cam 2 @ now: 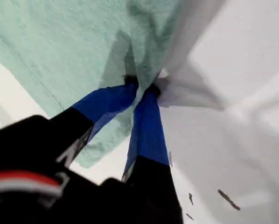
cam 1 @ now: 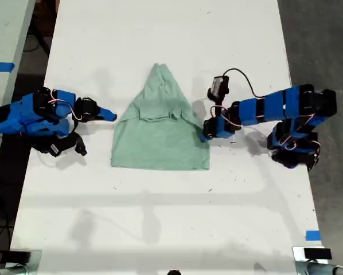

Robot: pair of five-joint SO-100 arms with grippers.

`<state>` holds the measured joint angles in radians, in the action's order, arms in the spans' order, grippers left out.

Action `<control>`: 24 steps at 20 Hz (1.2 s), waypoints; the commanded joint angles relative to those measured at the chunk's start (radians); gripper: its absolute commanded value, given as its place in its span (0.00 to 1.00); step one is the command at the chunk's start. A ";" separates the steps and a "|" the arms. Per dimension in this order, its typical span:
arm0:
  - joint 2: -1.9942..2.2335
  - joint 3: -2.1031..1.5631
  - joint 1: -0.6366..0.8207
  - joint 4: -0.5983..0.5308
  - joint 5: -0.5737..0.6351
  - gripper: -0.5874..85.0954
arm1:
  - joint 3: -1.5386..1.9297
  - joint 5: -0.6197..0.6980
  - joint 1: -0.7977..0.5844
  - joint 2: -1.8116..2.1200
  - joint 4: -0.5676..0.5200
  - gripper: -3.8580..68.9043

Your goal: Fold t shirt

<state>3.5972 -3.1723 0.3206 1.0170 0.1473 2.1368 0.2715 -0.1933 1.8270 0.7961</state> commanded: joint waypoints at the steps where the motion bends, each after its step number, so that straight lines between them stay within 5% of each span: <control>1: 0.006 -0.003 0.006 -0.002 -0.012 0.01 | -0.258 0.074 0.021 0.015 0.091 0.07; 8: 0.006 -0.002 0.005 0.000 -0.012 0.01 | -0.986 0.204 0.115 -0.488 0.124 0.08; 9: 0.006 -0.002 0.005 0.000 -0.012 0.01 | -1.046 0.210 0.115 -0.540 0.132 0.11; 11: 0.006 -0.002 0.003 0.000 -0.011 0.01 | -1.088 0.209 0.112 -0.558 0.179 0.35; 12: 0.006 -0.002 0.003 0.000 -0.011 0.01 | -1.083 0.207 0.106 -0.529 0.221 0.24; 13: 0.006 -0.002 0.002 0.000 -0.009 0.01 | -1.046 0.187 0.098 -0.474 0.259 0.02; 18: 0.006 0.000 0.002 0.000 -0.008 0.01 | -0.604 0.110 0.046 0.057 0.397 0.02; 21: 0.006 0.000 0.003 0.000 -0.008 0.01 | -0.133 0.054 -0.006 0.637 0.407 0.02; 24: 0.006 0.000 0.009 -0.003 -0.006 0.01 | 0.218 0.020 -0.035 1.210 0.541 0.03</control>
<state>3.5972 -3.1723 0.3206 1.0170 0.1473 2.1752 0.3267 -0.2178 2.6001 1.2533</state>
